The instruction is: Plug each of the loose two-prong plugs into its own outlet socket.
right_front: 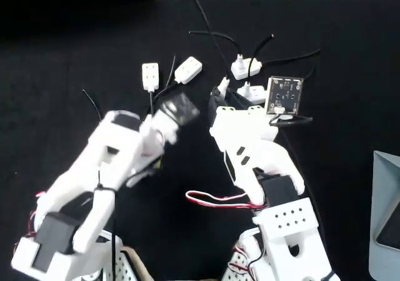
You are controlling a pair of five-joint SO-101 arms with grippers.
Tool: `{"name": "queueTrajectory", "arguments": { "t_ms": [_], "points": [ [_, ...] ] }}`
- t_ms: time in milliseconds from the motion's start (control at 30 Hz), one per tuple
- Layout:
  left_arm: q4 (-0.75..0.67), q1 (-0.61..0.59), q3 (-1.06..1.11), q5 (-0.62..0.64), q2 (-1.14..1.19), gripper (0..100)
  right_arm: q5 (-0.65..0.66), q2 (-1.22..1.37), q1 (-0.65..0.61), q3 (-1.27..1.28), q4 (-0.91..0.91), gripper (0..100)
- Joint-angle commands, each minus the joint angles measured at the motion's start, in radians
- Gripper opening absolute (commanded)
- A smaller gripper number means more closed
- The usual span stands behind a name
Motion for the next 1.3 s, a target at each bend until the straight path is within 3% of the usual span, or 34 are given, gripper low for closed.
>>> {"name": "queueTrajectory", "arguments": {
  "t_ms": [0,133,467,633,867,1067,1267],
  "points": [
    [-0.075,0.045,0.111,-0.052,-0.057,12,-0.011,-0.025,0.015,-0.027,-0.023,1.1],
    [-0.086,0.025,0.124,-0.051,-0.064,21,-0.011,-0.025,0.015,-0.027,-0.023,1.1],
    [0.095,-0.007,0.067,-0.049,-0.316,22,-0.008,-0.025,0.015,-0.025,-0.021,1.1],
    [0.049,-0.027,0.151,0.005,-0.434,31,-0.006,-0.025,0.015,-0.025,-0.020,1.1],
    [-0.020,-0.128,0.173,0.017,-0.471,31,-0.006,-0.025,0.014,-0.025,-0.017,1.1],
    [0.114,-0.232,0.087,0.021,-0.586,31,-0.005,-0.025,0.012,-0.025,-0.014,1.1],
    [0.123,-0.348,0.174,0.041,-0.796,31,-0.003,-0.025,0.008,-0.030,0.005,1.1]
  ]
}}
